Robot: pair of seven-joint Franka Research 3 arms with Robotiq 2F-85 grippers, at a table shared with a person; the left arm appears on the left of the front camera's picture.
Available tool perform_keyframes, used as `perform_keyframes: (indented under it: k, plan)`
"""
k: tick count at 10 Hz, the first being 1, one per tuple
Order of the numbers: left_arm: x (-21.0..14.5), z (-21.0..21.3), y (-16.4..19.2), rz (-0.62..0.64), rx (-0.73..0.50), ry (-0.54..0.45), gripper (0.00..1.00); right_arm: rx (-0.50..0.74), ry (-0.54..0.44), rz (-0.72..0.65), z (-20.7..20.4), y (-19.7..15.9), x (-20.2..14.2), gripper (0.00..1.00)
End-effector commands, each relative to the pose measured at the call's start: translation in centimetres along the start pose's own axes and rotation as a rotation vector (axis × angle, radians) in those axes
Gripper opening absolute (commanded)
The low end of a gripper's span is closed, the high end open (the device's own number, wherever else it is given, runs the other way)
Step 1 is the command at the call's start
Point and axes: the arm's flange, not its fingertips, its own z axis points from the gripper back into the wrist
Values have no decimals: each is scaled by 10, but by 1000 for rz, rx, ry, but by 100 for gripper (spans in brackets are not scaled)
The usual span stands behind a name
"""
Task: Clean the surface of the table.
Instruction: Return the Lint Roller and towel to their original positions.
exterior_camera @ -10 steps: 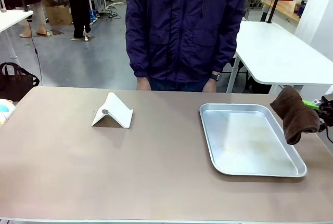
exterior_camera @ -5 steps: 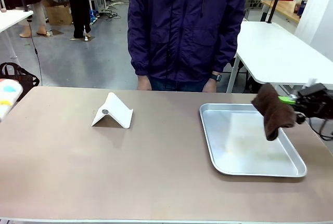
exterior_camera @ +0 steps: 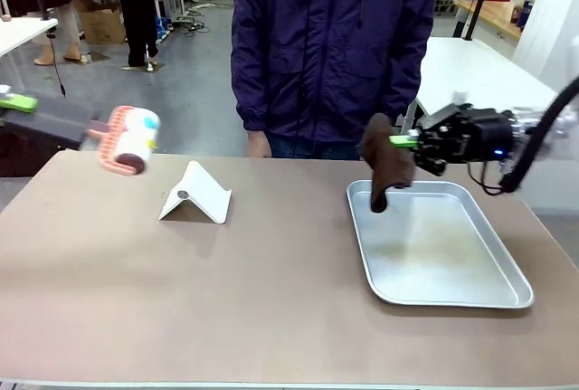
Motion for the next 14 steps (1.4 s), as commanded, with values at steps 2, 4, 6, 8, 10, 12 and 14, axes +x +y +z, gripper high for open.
perform_keyframes:
  k: [2,4,6,8,10,12,14]
  plan:
    - [9,-62,-30,-15,53,96,22,-96,63,10,-73,7,15,11]
    - [14,-102,-37,-10,85,149,22,-130,127,-14,-123,-7,16,11]
    - [22,-122,-33,13,103,127,22,-141,198,-47,-152,-24,13,11]
    - [24,-131,-21,27,108,126,22,-131,207,-69,-154,-32,13,11]
    - [25,-128,-22,5,127,150,22,-129,211,-45,-157,-41,3,11]
    - [25,-128,-22,5,127,150,22,-129,211,-45,-157,-41,3,11]
    - [27,-129,-17,12,129,153,22,-128,206,-56,-154,-43,5,11]
